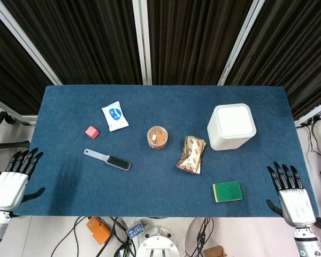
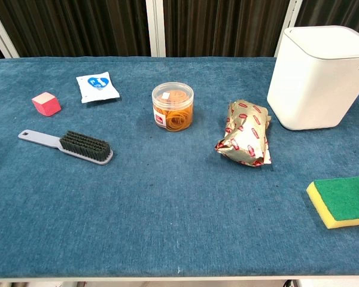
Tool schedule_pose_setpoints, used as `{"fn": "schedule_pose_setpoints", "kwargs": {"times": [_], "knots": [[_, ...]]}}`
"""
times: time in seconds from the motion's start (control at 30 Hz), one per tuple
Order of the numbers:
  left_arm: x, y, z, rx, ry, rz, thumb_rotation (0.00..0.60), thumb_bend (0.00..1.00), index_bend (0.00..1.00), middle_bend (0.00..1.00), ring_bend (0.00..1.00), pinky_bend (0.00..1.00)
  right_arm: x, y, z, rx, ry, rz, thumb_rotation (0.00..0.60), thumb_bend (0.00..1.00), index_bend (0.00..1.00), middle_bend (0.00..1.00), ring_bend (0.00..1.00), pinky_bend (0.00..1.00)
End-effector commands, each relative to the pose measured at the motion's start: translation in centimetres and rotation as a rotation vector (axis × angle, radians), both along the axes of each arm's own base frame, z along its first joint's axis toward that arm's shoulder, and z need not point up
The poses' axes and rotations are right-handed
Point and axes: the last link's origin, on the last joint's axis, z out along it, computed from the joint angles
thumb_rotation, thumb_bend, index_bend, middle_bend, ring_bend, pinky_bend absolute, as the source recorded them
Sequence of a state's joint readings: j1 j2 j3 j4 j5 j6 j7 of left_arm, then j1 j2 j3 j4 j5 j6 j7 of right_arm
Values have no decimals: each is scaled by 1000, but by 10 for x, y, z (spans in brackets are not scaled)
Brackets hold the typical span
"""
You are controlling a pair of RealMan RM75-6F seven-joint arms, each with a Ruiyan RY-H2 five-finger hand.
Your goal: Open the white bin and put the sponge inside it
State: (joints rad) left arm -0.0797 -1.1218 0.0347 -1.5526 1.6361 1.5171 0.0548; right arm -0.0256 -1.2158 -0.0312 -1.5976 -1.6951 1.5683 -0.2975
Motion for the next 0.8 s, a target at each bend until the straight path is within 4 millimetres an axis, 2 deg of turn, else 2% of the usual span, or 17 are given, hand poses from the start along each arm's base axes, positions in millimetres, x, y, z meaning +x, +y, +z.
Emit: {"fn": "schedule_pose_setpoints", "kwargs": {"times": [0.03,0.17,0.27,0.43,0.53,0.6,0.7,0.8], "knots": [[0,0,-1,-3,1,1,600,96,0,0,0,4,0,-1,0,3,-3,-2,600,307,0,0,0,0],[0,1,0,-4,-1,2,600,96,0,0,0,4,1,-11,-1,4,-12,8,600,307,0,0,0,0],[0,3,1,-4,-4,5,600,96,0,0,0,3,5,-30,1,11,-41,16,600,307,0,0,0,0],[0,4,1,-10,-4,8,600,96,0,0,0,3,30,-86,15,26,-50,38,600,308,3,0,0,0],[0,6,1,-7,-5,13,600,96,0,0,0,3,50,-116,21,22,-51,64,600,307,74,0,0,0],[-1,8,1,-7,-5,18,600,96,0,0,0,3,60,-129,24,19,-58,72,600,307,112,48,0,0],[-1,10,1,-8,-5,25,600,96,0,0,0,3,71,-147,25,13,-72,83,600,307,81,247,0,0],[-1,11,2,-8,-5,27,600,96,0,0,0,3,77,-160,23,31,-102,77,600,307,60,287,3,0]]}}
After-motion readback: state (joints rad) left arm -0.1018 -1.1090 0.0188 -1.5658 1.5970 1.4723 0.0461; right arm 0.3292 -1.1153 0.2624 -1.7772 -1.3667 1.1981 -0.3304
